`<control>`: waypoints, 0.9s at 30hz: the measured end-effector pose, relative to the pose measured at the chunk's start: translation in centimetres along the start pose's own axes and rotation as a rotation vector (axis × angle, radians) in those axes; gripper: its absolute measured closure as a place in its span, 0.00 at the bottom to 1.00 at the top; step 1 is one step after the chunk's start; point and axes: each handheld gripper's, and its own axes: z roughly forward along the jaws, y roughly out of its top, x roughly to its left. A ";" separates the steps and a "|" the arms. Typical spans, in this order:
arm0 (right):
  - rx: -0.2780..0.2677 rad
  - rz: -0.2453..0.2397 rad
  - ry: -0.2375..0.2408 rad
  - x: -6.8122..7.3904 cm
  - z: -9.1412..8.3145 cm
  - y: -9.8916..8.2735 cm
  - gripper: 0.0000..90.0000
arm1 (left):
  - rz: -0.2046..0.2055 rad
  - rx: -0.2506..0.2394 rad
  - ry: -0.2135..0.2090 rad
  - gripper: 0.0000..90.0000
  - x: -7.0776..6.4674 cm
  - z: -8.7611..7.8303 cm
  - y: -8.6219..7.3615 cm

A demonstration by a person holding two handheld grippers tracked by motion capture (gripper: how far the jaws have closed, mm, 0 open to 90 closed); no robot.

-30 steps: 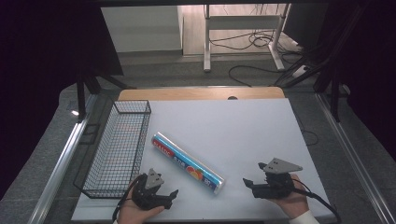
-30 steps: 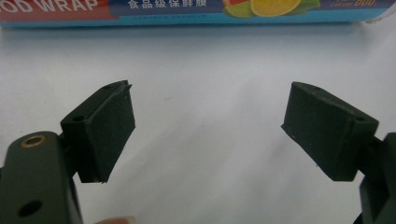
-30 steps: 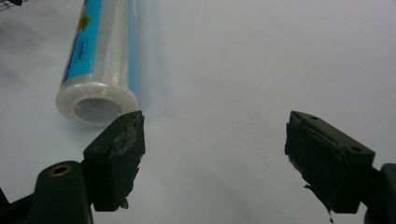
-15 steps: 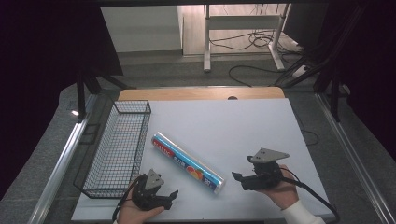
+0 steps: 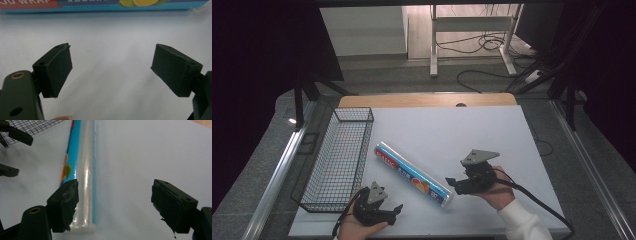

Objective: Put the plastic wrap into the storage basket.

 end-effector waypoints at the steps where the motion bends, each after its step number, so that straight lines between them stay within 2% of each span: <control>1: 0.006 -0.005 0.002 0.1 0.2 0.2 0.25 | 0.001 0.000 0.000 0.18 0.0 0.0 0.0; 2: 0.022 -0.010 0.020 0.3 0.8 0.9 0.26 | 0.004 0.002 0.000 0.18 0.0 0.0 0.0; 7: 0.042 -0.012 0.045 0.6 2.0 1.8 0.25 | 0.010 0.007 0.001 0.18 0.0 0.1 -0.1; 11: 0.071 0.007 0.075 0.8 3.6 2.8 0.25 | 0.011 0.008 0.001 0.18 0.0 0.1 -0.1; 14: 0.085 0.019 0.084 1.0 4.3 3.3 0.25 | 0.013 0.009 0.001 0.18 0.0 0.1 -0.1; 20: 0.132 -0.003 0.094 1.7 5.9 4.9 0.24 | 0.013 0.010 -0.002 0.18 0.0 0.0 -0.2; 23: 0.172 -0.016 0.097 2.4 7.4 5.9 0.23 | 0.012 0.008 -0.002 0.18 0.0 0.0 -0.2; 27: 0.209 -0.021 0.101 3.0 8.5 6.2 0.23 | 0.011 0.007 -0.003 0.18 0.1 0.0 -0.2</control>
